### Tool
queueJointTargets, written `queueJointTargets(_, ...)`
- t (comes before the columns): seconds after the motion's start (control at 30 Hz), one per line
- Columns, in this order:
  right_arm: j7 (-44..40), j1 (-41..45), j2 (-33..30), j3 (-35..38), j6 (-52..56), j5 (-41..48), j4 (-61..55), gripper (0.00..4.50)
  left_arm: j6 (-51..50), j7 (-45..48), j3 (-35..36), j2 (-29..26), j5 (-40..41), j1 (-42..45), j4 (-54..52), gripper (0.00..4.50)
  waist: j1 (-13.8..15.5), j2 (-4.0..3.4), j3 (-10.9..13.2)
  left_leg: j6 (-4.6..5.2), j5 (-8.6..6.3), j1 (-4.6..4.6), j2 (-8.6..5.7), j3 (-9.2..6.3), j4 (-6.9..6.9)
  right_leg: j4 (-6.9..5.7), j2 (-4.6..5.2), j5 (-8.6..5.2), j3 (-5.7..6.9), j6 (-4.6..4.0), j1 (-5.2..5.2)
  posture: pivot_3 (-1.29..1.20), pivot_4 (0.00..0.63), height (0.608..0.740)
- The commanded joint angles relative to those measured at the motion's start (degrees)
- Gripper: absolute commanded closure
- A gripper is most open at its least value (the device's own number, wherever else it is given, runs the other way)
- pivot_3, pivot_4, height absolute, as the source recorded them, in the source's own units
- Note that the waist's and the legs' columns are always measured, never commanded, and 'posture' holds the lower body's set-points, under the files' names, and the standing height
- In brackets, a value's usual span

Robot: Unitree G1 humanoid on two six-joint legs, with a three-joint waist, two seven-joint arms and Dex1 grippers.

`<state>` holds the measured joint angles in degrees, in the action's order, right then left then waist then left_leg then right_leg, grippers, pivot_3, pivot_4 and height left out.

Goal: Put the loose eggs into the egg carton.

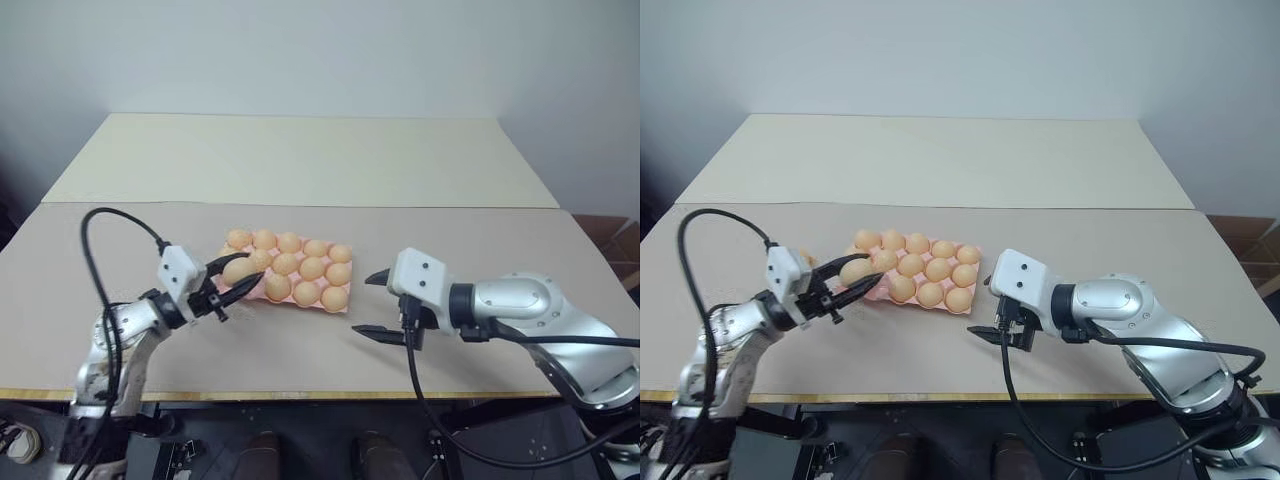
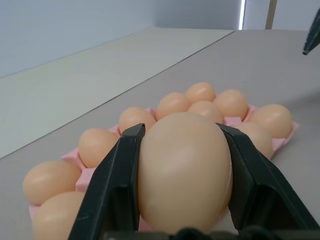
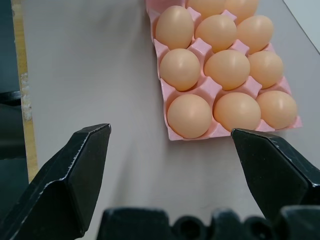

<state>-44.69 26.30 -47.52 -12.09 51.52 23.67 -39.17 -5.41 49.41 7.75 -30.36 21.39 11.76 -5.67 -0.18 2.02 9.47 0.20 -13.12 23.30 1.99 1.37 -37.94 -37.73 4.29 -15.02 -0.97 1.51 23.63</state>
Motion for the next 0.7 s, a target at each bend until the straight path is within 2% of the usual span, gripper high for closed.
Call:
queueJointTargets(0.03, 1.62, -0.48, -0.22, 1.97, 0.88, -0.04, -2.73, 0.0, 3.64, -0.03, -0.67, 0.46, -1.45, 2.3, 2.18, 2.65, -0.11, 0.0, 0.0, 0.0, 0.0, -0.01, 0.0, 0.0, 0.0, 0.01, 0.0, 0.0, -0.01, 0.0, 0.0, 0.0, 0.15, 0.74)
queueJointTargets(0.2, 2.62, -1.16, -0.21, 2.03, 1.51, 0.22, -3.77, 0.0, 6.1, 0.09, -1.21, 0.32, -2.84, 3.36, 4.74, 2.65, -0.25, 0.0, 0.0, 0.0, 0.0, 0.0, 0.01, -0.02, 0.0, 0.02, 0.0, 0.0, 0.0, 0.0, -0.01, 0.0, 0.15, 0.74)
queueJointTargets(0.47, 3.01, -1.21, -0.15, 1.91, 1.16, 0.12, -3.51, 0.0, 8.68, -1.72, -1.05, 1.48, -4.07, 3.01, 5.84, 0.03, -0.27, 0.0, 0.0, 0.0, 0.0, -0.02, 0.0, -0.05, 0.0, 0.03, 0.02, 0.0, 0.03, 0.01, -0.05, 0.0, 0.15, 0.74)
queueJointTargets(0.7, 2.15, -0.89, -0.35, 1.27, -0.11, -0.4, -2.47, 0.0, 7.43, -1.34, -0.46, -0.08, -2.89, 0.99, 0.89, 0.03, -0.34, 0.0, 0.0, 0.0, 0.0, -0.01, 0.0, -0.09, 0.0, 0.05, 0.02, 0.0, 0.06, 0.01, -0.07, 0.0, 0.15, 0.74)
